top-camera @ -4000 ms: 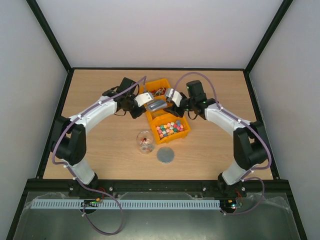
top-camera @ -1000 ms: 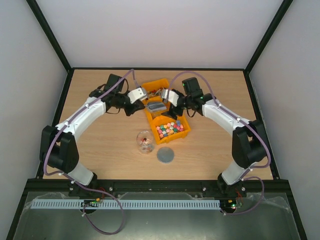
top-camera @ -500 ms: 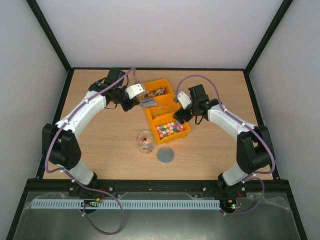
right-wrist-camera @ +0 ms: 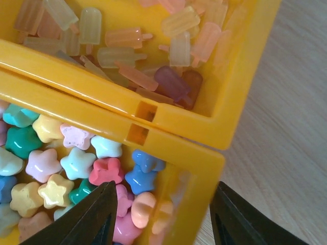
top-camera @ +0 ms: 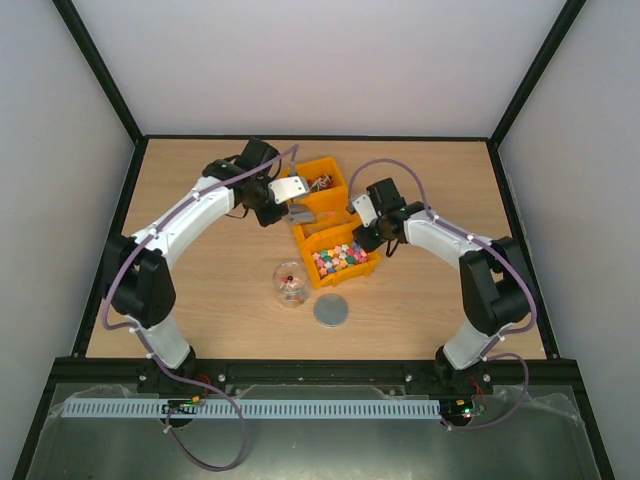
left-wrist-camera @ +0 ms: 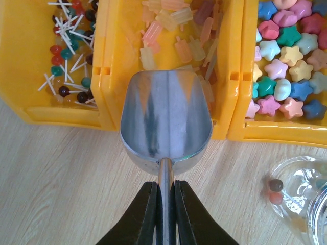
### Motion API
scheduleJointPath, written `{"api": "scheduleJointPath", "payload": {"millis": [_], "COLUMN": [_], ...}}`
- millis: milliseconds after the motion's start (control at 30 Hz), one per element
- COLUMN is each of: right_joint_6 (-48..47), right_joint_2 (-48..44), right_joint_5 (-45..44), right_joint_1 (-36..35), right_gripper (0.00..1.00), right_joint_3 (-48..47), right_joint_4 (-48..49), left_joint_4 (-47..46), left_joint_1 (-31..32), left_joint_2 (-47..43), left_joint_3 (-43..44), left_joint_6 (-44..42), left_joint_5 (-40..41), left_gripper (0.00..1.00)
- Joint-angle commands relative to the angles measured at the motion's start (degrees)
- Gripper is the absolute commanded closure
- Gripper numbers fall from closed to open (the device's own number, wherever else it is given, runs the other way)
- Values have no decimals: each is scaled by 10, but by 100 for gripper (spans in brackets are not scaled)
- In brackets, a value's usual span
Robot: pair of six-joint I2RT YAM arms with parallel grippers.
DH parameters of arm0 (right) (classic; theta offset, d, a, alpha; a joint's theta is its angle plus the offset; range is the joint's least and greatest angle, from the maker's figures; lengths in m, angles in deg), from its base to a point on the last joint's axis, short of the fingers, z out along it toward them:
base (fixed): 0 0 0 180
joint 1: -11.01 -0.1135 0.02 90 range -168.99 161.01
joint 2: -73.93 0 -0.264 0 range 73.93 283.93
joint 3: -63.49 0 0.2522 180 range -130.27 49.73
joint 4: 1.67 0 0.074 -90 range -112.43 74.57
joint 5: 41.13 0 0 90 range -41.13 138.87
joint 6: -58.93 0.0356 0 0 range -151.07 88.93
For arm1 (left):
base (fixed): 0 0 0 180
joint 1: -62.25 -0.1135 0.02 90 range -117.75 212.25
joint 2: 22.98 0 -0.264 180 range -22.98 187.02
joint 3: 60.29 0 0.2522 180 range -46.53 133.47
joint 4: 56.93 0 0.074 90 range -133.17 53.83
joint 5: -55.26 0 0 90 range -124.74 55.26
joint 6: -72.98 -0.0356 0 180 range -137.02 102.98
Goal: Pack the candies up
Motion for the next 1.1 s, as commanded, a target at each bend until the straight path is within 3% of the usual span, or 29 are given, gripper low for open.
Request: {"api": "scheduleJointPath", "payload": {"millis": [0, 200, 467, 733, 800, 967, 1067], "right_joint_6": [14, 11, 9, 35, 41, 55, 74], "right_joint_2": [21, 27, 27, 40, 41, 65, 81], "right_joint_5": [-34, -69, -77, -78, -70, -63, -50], "right_joint_1": [-17, -26, -35, -34, -30, -28, -27], "right_gripper": [51, 63, 72, 93, 92, 72, 74], "right_joint_3": [0, 1, 9, 8, 9, -12, -29], "right_joint_4": [4, 29, 47, 38, 35, 19, 8], "left_joint_4": [51, 120, 190, 154, 146, 107, 89], "left_joint_1": [19, 38, 54, 50, 45, 40, 34], "left_joint_2": [31, 89, 143, 130, 123, 98, 87], "left_joint_3": [51, 133, 213, 210, 206, 180, 177], "left_joint_6": [-1, 5, -1, 10, 15, 28, 42], "left_joint_5": [41, 90, 136, 122, 109, 100, 94], "left_gripper": [98, 98, 98, 98, 98, 98, 98]}}
